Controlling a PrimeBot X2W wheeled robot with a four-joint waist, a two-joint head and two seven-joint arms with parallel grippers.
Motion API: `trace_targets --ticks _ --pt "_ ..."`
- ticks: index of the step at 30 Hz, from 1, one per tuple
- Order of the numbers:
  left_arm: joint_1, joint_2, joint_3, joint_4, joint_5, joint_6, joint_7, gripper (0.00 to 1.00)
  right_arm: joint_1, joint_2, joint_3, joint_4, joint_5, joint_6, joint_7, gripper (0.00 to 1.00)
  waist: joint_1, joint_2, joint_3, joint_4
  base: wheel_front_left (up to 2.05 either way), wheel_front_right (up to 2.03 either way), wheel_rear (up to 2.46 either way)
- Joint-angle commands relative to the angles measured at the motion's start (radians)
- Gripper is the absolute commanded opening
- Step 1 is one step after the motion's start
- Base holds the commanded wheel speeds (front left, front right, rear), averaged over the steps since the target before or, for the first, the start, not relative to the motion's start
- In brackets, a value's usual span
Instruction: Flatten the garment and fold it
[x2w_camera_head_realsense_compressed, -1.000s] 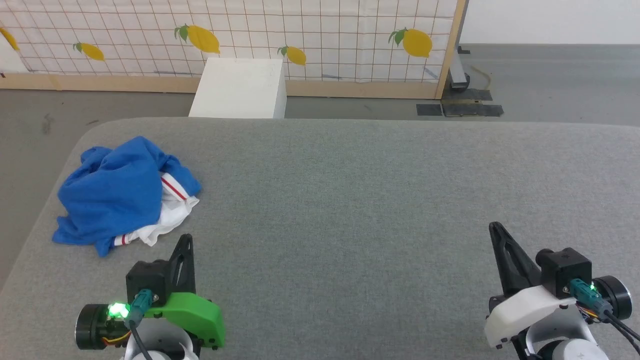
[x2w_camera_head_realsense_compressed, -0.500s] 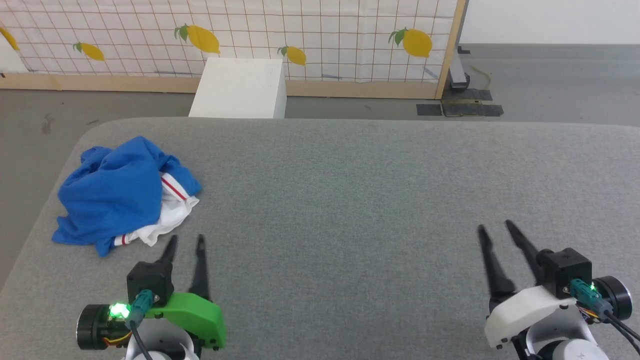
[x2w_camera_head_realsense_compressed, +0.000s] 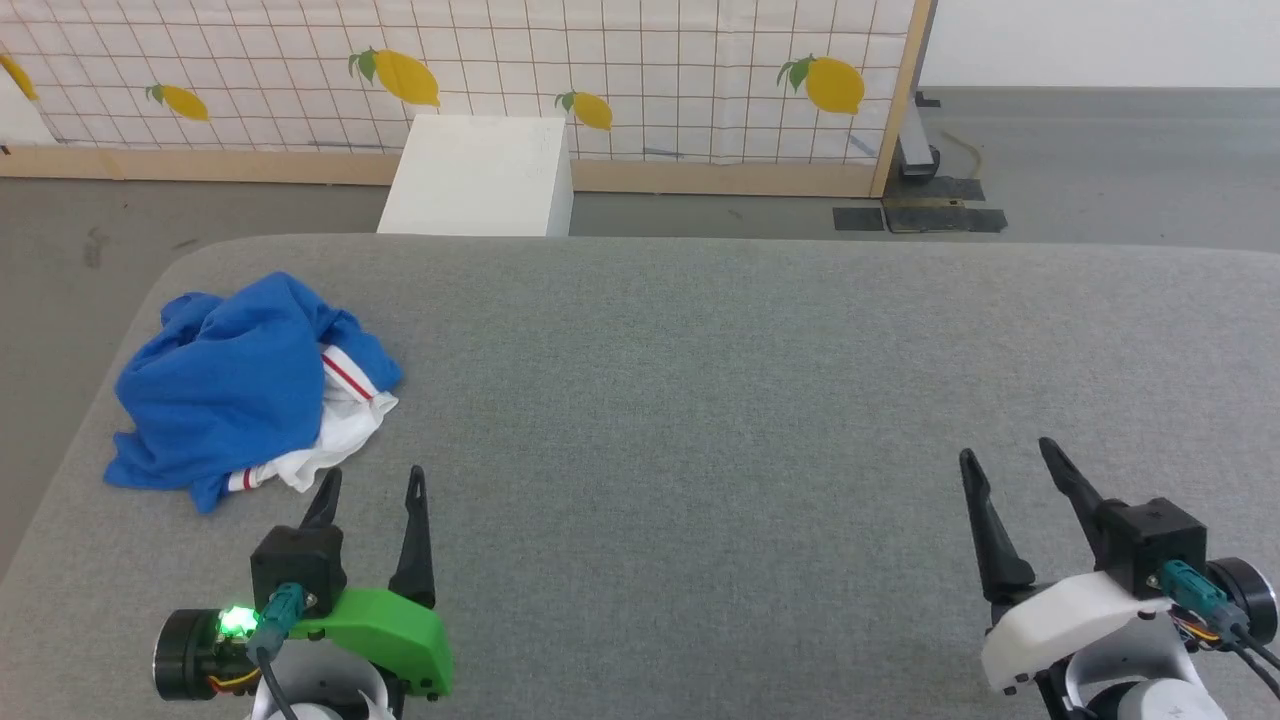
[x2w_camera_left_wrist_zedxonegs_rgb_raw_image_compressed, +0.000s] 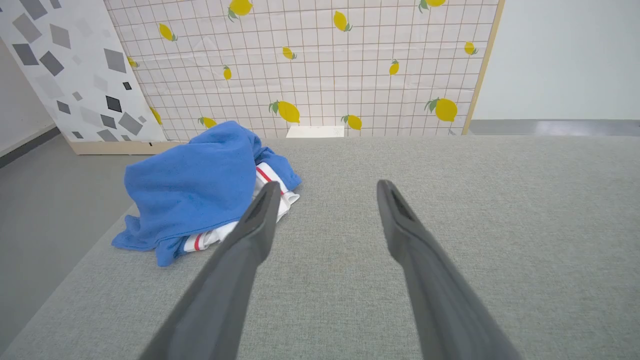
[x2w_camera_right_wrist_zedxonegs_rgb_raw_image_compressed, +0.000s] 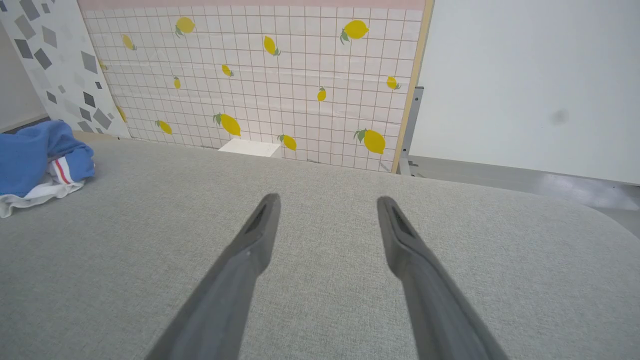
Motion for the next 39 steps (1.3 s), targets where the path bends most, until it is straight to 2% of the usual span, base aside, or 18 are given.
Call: trace_targets --ticks 1,21,39 --pt "0.008 0.0 0.001 -0.004 -0.008 -0.002 -0.011 1.0 0.001 0.0 -0.007 0.004 0.014 0.0 -0.011 1.0 0.0 -0.0001 0.0 0.0 0.0 0.0 0.0" --pt "0.019 -0.001 0.01 -0.02 -0.039 0.007 -0.052 1.0 0.007 0.001 -0.048 0.016 0.058 0.0 -0.052 1.0 0.0 -0.0001 0.002 0.01 0.0 0.0 0.0" --pt "0.04 -0.002 0.016 -0.022 -0.068 0.019 -0.089 1.0 0.018 0.001 -0.056 0.04 0.075 -0.001 -0.089 1.0 0.0 -0.0001 -0.006 0.059 0.0 0.0 0.0"
